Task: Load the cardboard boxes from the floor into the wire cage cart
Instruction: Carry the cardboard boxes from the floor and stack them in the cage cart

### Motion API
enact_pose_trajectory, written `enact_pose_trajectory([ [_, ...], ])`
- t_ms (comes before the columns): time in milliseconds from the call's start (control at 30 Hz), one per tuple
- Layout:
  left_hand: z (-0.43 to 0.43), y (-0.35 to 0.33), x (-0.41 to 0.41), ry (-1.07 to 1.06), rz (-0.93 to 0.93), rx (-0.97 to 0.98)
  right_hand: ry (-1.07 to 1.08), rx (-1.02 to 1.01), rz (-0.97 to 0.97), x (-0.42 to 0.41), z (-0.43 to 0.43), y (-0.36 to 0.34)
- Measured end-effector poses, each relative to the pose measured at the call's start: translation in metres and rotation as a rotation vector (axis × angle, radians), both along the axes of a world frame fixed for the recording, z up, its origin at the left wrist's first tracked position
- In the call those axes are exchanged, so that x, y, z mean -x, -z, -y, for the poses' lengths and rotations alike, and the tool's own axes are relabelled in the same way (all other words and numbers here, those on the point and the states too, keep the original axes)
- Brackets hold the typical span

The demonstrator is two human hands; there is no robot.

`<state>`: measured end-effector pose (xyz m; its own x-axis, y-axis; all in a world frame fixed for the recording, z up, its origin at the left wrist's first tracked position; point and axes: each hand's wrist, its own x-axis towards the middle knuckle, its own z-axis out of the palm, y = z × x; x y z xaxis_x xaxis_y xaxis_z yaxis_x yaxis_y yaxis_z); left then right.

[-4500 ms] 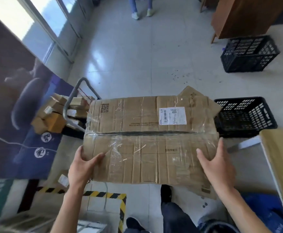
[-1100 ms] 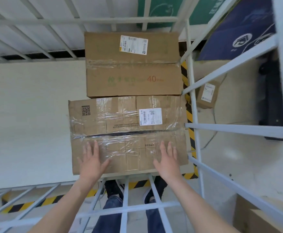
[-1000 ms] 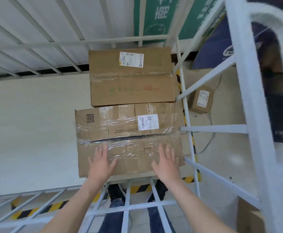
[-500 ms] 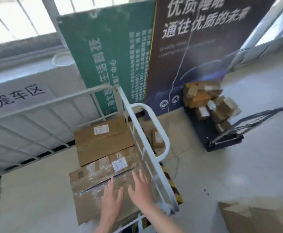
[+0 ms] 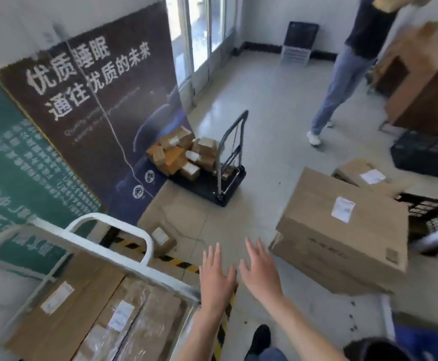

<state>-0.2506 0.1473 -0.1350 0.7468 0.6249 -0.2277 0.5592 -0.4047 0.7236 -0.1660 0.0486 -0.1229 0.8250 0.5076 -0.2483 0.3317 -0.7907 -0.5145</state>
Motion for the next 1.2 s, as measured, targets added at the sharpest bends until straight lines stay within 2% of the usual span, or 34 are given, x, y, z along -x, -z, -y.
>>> enact_pose_trajectory([
  [167, 0.061, -0.011, -0.09, 0.276, -0.009, -0.067, 0.294, -0.015, -0.007, -0.066, 0.115, -0.012],
  [300, 0.109, -0.006, -0.163, 0.426, -0.112, -0.088, 0.503, -0.037, -0.081, -0.114, 0.198, -0.002],
  [567, 0.179, 0.019, -0.243, 0.552, -0.304, -0.091, 0.603, -0.032, -0.177, -0.191, 0.288, 0.03],
  [867, 0.188, 0.056, -0.319, 0.555, -0.479, -0.075, 0.739, 0.014, -0.319, -0.243, 0.335, 0.069],
  [1000, 0.168, 0.078, -0.365, 0.482, -0.465, -0.072, 0.748, 0.059, -0.39, -0.273, 0.344, 0.085],
  [1200, 0.134, 0.123, -0.439, 0.49, -0.536, -0.198, 0.771, 0.116, -0.442, -0.335, 0.355, 0.106],
])
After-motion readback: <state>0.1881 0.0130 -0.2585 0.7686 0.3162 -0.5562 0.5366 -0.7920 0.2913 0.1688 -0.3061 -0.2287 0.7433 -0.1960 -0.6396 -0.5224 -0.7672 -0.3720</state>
